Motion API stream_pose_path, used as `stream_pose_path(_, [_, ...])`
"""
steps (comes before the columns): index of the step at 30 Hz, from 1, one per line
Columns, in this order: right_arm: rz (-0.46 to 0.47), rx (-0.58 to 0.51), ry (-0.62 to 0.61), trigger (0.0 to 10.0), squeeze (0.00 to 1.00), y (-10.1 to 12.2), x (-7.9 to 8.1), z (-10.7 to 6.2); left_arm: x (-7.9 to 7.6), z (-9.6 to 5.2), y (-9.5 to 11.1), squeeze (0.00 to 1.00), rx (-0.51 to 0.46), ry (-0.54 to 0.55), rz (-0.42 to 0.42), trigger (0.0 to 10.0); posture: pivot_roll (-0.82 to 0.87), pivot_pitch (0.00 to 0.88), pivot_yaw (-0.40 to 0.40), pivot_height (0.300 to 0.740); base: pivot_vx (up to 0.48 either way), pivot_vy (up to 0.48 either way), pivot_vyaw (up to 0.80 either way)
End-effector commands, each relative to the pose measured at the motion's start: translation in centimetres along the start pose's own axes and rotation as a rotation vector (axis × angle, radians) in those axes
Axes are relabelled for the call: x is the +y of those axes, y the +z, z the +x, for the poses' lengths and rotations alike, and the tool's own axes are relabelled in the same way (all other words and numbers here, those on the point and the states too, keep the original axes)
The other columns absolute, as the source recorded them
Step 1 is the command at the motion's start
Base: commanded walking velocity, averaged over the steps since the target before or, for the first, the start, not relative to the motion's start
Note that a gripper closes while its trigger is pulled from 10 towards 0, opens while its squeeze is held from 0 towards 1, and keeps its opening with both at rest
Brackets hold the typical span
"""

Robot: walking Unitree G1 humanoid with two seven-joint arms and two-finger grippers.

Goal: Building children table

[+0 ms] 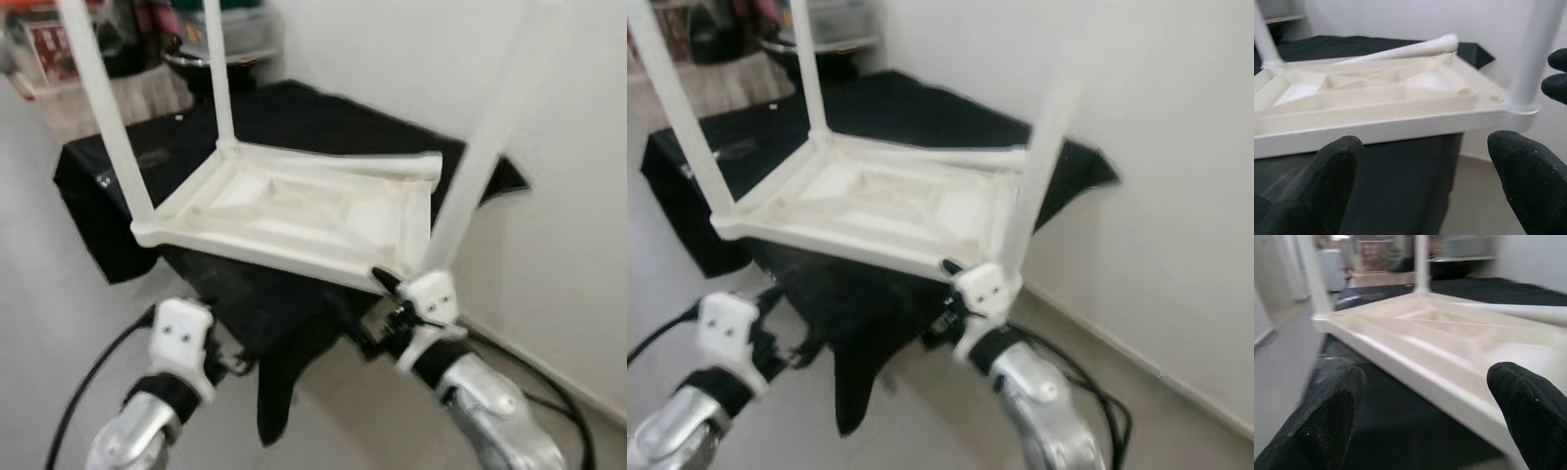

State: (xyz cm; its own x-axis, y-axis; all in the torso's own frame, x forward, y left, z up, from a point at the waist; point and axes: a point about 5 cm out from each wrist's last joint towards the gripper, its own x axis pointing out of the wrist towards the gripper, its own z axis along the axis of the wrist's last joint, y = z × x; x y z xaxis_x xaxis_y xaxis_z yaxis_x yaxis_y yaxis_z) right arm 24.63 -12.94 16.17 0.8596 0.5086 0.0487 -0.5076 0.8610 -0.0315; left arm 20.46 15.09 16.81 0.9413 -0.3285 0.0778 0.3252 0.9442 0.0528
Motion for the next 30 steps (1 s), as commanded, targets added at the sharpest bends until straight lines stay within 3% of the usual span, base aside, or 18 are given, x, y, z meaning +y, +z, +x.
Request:
stream_pose_path(1, [-0.007, 0.002, -0.016, 10.0, 0.00, -0.1, -0.3, 0.2, 0.0, 0.0, -0.4, 0.00, 0.012, 0.001, -0.003, 10.0, 0.00, 0.072, -0.060, 0.740, 0.000, 0.000, 0.00])
stream_pose_path(7, [-0.044, 0.010, -0.079, 10.0, 0.00, -0.3, -1.7, 0.4, 0.0, 0.3, -0.6, 0.00, 0.008, 0.004, 0.001, 10.0, 0.01, 0.063, -0.063, 0.740, 0.000, -0.160, 0.00])
stream_pose_path(30, [-0.013, 0.014, -0.079, 10.0, 0.00, -0.8, -2.3, 0.9, 0.0, 0.9, -0.4, 0.00, -0.027, 0.024, 0.008, 10.0, 0.00, 0.049, -0.071, 0.740, 0.000, -0.087, 0.00])
